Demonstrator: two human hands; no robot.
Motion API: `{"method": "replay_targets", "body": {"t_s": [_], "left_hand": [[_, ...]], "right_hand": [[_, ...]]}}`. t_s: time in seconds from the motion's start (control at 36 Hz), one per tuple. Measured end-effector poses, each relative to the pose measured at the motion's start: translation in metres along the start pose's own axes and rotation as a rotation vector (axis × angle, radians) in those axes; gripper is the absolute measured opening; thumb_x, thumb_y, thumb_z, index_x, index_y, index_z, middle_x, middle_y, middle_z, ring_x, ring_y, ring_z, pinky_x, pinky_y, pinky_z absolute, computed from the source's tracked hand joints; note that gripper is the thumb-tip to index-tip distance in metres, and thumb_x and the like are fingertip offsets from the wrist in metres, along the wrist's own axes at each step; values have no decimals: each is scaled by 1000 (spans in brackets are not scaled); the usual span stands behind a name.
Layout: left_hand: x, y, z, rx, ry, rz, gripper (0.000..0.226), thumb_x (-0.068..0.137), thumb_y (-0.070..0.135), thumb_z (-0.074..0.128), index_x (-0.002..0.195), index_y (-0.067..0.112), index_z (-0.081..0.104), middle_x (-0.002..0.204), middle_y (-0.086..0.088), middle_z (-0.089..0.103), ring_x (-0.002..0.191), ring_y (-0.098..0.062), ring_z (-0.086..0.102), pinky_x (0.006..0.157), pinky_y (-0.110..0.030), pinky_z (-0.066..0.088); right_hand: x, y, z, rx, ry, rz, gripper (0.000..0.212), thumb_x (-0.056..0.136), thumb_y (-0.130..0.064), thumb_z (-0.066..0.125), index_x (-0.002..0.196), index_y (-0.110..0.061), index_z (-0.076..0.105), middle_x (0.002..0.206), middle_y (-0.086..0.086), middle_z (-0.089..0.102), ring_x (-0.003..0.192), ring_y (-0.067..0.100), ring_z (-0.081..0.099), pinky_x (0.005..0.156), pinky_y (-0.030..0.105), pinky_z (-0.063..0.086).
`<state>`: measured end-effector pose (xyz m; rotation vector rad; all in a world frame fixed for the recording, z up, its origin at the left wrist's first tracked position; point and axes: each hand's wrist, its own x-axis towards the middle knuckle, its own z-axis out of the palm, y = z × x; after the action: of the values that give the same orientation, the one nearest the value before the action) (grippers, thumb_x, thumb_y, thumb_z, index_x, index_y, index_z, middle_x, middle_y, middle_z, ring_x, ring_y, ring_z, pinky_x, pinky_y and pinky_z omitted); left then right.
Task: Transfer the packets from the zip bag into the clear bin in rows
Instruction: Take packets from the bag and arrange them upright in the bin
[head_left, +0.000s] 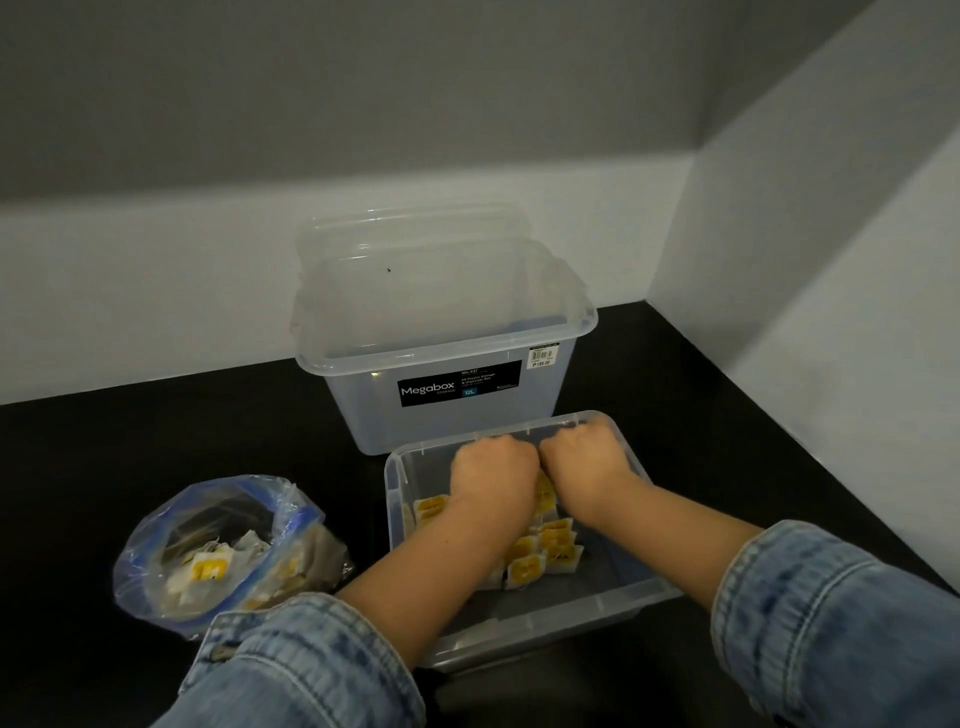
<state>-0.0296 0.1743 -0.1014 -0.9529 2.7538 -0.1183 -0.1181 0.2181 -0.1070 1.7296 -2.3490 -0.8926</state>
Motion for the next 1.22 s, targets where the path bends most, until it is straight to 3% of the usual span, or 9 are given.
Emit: {"method": "replay_targets", "body": {"t_s": [0.19,0.39,0.53,0.75,0.92,1.0,1.11,1.22], "left_hand": [[-11,-22,5,-139,85,-12,23,91,33,56,111,23,63,103,-1,64,93,-21,61,65,-31,42],[-28,-37,1,-283,161,-18,31,89,43,57,116,30,61,111,3,64,100,-18,60,76,-33,49],[-43,-51,-7,-382,215,-51,39,88,48,55,125,35,55,110,9,66,102,-14,61,82,-33,52],[-66,-93,-14,-518,304,-137,36,88,43,59,123,37,56,116,11,59,103,-10,57,83,-30,50],[-82,-148,-12,-574,396,-244,24,87,25,64,108,37,65,118,11,53,102,-9,55,86,-28,50],[-93,-180,-9,-542,391,-333,19,87,21,63,97,37,65,122,13,49,115,-9,45,87,-22,37],[-113,-218,0,-552,305,-463,23,84,17,65,86,39,61,132,12,44,127,-13,36,97,-32,38],[-128,-248,18,-523,128,-543,24,84,23,66,102,38,64,143,8,37,130,-17,37,98,-36,41]], "right_hand": [[-5,4,2,-110,85,-95,11,90,-17,56,101,-14,57,98,6,65,98,24,59,93,39,37],[-5,0,7,-125,72,-111,17,90,-14,56,107,-14,56,100,7,66,97,26,61,94,42,36],[-4,-2,6,-54,69,-89,13,89,-15,56,101,-17,60,97,4,68,95,24,62,95,41,37],[-11,4,-20,93,146,14,11,88,-14,53,96,-20,58,95,0,66,89,19,62,83,32,37],[-13,-3,-60,225,358,75,14,88,-17,54,95,-23,64,85,-2,65,84,20,63,71,28,32],[-15,-18,-87,352,411,61,16,88,-20,55,98,-27,66,89,-2,68,88,20,64,73,29,37],[-19,-51,-122,502,446,-28,13,88,-31,58,99,-29,65,93,-4,68,92,18,63,74,30,39],[-24,-93,-146,651,425,-161,16,89,-39,61,102,-31,67,96,-8,68,93,13,62,75,25,40]]}}
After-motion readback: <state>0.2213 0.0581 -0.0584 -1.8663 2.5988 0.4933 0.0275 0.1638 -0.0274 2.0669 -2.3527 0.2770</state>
